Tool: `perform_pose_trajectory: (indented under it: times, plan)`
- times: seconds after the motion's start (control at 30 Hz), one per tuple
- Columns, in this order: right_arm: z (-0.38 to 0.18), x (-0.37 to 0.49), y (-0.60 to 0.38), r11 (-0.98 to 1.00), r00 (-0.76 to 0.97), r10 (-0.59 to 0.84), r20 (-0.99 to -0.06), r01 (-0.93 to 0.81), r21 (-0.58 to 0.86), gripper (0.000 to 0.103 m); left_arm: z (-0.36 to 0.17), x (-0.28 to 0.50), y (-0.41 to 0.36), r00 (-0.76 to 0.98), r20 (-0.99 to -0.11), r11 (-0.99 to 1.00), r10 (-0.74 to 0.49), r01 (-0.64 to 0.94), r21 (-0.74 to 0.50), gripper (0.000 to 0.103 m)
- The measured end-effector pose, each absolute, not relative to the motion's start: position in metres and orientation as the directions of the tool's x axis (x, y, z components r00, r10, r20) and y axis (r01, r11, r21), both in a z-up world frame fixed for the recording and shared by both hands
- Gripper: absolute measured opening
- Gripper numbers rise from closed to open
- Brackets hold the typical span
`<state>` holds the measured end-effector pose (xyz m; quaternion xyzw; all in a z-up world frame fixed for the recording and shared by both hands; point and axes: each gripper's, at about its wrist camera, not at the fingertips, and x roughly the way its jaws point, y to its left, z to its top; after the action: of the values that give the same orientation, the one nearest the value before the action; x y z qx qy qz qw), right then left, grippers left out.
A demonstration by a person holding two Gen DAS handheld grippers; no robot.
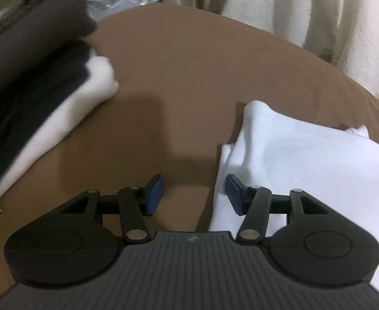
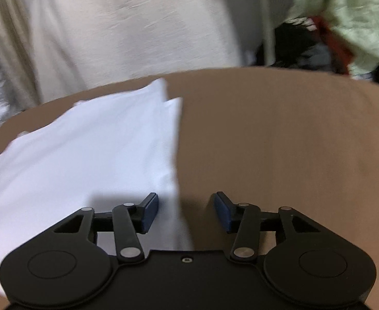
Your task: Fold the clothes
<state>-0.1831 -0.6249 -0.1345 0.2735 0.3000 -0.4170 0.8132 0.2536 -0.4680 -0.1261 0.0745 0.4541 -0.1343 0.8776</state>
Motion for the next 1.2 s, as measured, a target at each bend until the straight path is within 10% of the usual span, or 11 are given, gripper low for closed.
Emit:
perform_pose_trajectory:
  times: [0.17, 0.43, 0.63, 0.83, 1.07, 1.13, 1.2]
  plan:
    - [-0.131, -0.202, -0.635, 0.361, 0.322, -0.567, -0.758, 0.924, 0.123, 0.032, -0.109, 0.195, -0.478, 0.678, -0.716, 0.888, -0.164, 0.418, 0.193, 0.057]
    - [-0.116, -0.265, -0.606, 0.237, 0.708, -0.328, -0.625, 0.702, 0.671, 0.048, -0.132, 0.179, -0.448, 0.485, -0.843, 0.880, -0.232, 0.474, 0.031, 0.076]
    - [-0.099, -0.270, -0.578, 0.280, 0.725, -0.248, -0.643, 0.689, 0.669, 0.065, -0.122, 0.175, -0.415, 0.594, -0.804, 0.896, -0.007, 0.361, 0.259, 0.068]
    - [-0.158, -0.244, -0.575, 0.161, 0.697, -0.033, -0.716, 0.711, 0.684, 0.065, -0.083, 0.126, -0.411, 0.533, -0.768, 0.852, -0.356, 0.522, -0.033, 0.071]
    - [-0.178, -0.243, -0.572, 0.021, 0.742, -0.414, -0.526, 0.586, 0.810, 0.064, -0.106, 0.089, -0.462, 0.195, -0.762, 0.652, -0.617, 0.670, -0.356, 0.071]
    - [-0.169, -0.241, -0.574, 0.103, 0.739, -0.442, -0.509, 0.605, 0.790, 0.049, -0.120, 0.085, -0.481, 0.099, -0.757, 0.614, -0.646, 0.657, -0.438, 0.071]
    - [-0.169, -0.244, -0.574, 0.119, 0.717, -0.468, -0.517, 0.630, 0.767, 0.012, -0.129, 0.084, -0.492, 0.080, -0.786, 0.619, -0.613, 0.667, -0.416, 0.072]
